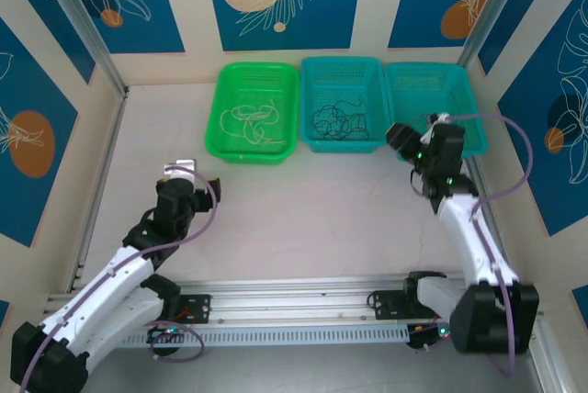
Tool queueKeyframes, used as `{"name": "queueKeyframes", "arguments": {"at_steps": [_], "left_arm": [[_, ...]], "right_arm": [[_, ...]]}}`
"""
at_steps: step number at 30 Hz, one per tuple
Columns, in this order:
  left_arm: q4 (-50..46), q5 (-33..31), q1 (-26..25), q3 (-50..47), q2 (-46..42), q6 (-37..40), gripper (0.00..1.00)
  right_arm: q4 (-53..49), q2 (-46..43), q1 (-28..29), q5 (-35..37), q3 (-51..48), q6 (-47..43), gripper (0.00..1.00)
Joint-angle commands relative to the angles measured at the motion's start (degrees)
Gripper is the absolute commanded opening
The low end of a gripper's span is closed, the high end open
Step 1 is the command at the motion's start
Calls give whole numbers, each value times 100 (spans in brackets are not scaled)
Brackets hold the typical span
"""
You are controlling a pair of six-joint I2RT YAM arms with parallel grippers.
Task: Untangle the cables
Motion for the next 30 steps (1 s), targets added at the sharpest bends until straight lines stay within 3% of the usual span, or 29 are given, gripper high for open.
{"name": "queueKeyframes", "arguments": {"at_steps": [1, 6, 11, 12, 15, 16, 17, 18, 19, 21, 22, 24, 25, 30], "left_arm": [[1113, -910, 230, -422, 320, 1087, 94], [2607, -733, 487, -791, 1232, 1754, 94], [4122, 198, 967, -1002, 2205, 1729, 96], [4349, 341, 1066, -1002, 2409, 1698, 96], [4857, 842, 1325, -908, 2873, 1780, 97], [5088, 990, 1412, -889, 3033, 1801, 98], [5277, 1134, 1497, -844, 3221, 1820, 99], [5335, 1254, 1575, -761, 3352, 1820, 99], [5458, 1477, 1697, -707, 3558, 1794, 100], [6231, 1917, 1910, -756, 4301, 1685, 100], [6789, 1955, 1953, -715, 4725, 1740, 100], [5591, 2029, 2042, -432, 4358, 1536, 100], [5951, 2025, 2080, -450, 4555, 1513, 100], [5841, 1872, 2136, -469, 4482, 1391, 100]], "right_arm": [[835, -382, 196, 886, -1105, -1179, 69], [2270, 144, 703, 1877, -1963, -2049, 80], [3715, 1476, 674, 1621, -1951, -2448, 83], [4401, 1699, 649, 1453, -2089, -2577, 85], [4889, 2216, 546, 1166, -1936, -2961, 92], [5625, 2697, 402, 910, -2106, -2905, 100], [6656, 3244, 245, 809, -2207, -2797, 99], [6148, 3039, 222, 931, -2104, -2682, 99], [4911, 2752, 99, 656, -1770, -2564, 99], [5640, 2962, 108, 453, -1966, -2722, 99], [5286, 2898, 169, 726, -1864, -2686, 99], [5453, 2934, 192, 806, -1901, -2709, 99], [5337, 2903, 196, 788, -1863, -2711, 99], [5350, 2919, 207, 764, -1856, -2725, 99]]}}
